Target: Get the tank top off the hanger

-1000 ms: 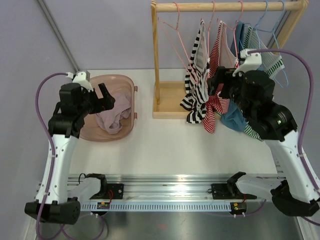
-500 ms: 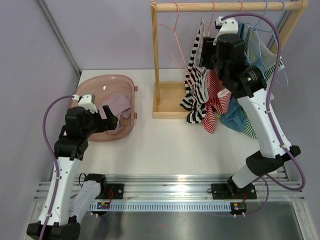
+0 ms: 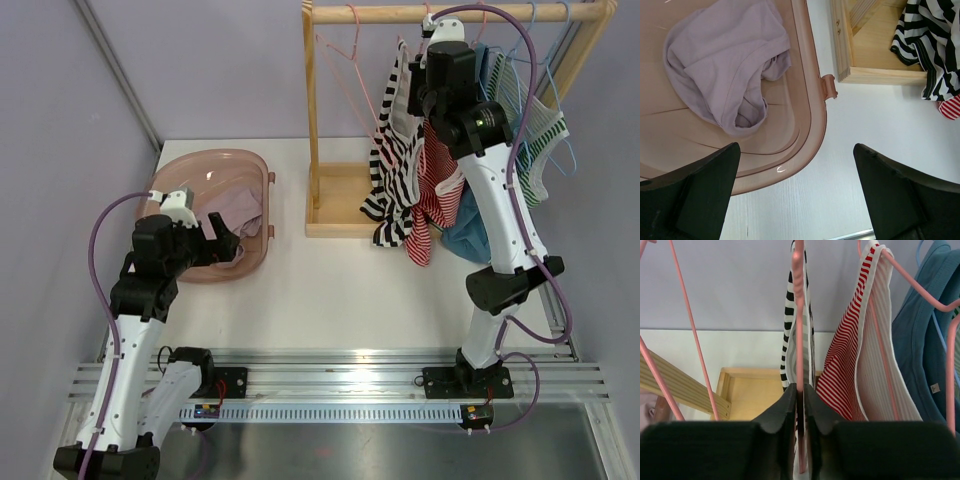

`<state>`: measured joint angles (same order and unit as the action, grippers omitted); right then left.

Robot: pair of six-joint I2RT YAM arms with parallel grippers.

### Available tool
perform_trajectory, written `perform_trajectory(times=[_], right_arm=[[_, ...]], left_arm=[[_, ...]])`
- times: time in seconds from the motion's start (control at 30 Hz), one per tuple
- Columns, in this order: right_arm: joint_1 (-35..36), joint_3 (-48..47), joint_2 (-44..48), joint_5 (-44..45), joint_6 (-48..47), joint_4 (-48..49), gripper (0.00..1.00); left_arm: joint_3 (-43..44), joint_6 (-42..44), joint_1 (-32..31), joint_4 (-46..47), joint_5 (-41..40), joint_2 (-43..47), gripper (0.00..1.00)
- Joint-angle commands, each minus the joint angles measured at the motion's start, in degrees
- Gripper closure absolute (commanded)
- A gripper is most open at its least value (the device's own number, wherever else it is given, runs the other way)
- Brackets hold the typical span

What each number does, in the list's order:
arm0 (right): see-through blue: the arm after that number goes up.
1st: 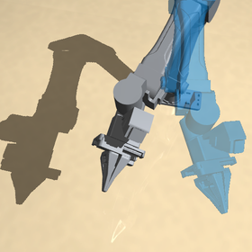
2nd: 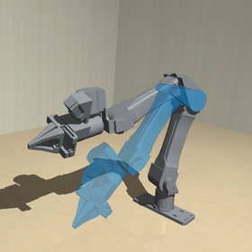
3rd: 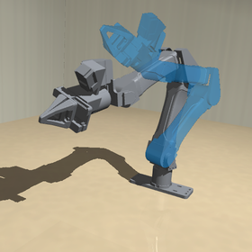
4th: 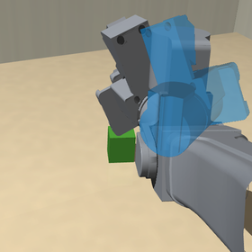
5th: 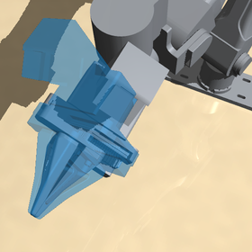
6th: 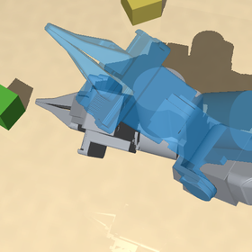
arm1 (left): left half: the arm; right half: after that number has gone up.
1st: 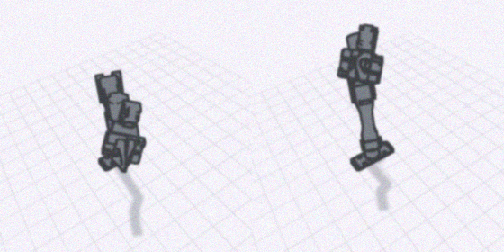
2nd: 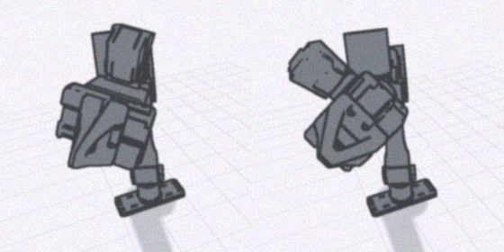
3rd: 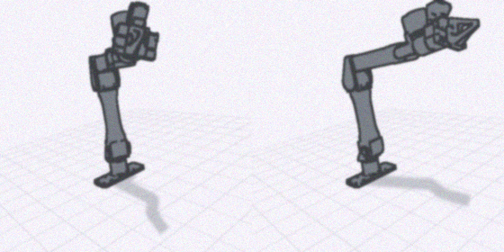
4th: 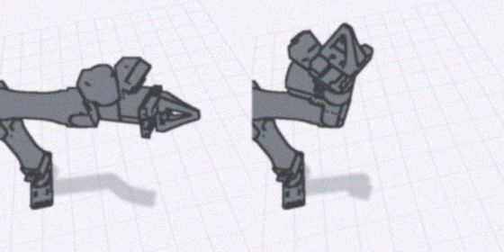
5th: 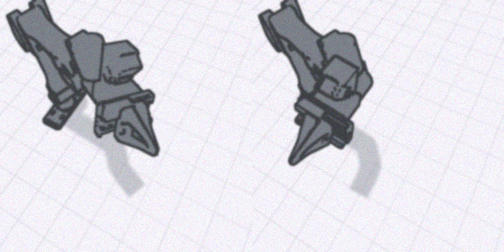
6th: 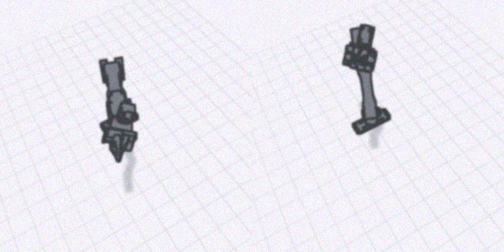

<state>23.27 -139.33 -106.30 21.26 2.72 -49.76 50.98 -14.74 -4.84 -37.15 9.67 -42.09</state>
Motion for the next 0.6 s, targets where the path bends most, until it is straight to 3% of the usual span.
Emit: perform_trajectory(times=[0.0,0.33,0.43,0.57], right_arm=[[-0.2,-3.3,-0.2,-1.7,-0.9,-0.7,0.85],[-0.2,-2.7,-1.2,-2.4,0.1,-1.1,0.91],[-0.4,-2.4,-0.9,-3.2,0.5,-0.8,0.82],[-0.6,-2.0,-1.3,-3.6,0.8,-0.6,0.82]], left_arm=[[0.0,0.9,-0.3,2.9,2.5,0.2,0.01],[-0.1,1.1,-0.6,2.9,2.6,0.5,0.01],[-0.1,1.2,-0.6,2.9,2.7,0.5,0.01],[-0.1,1.2,-0.7,2.8,2.8,0.7,0.01]])
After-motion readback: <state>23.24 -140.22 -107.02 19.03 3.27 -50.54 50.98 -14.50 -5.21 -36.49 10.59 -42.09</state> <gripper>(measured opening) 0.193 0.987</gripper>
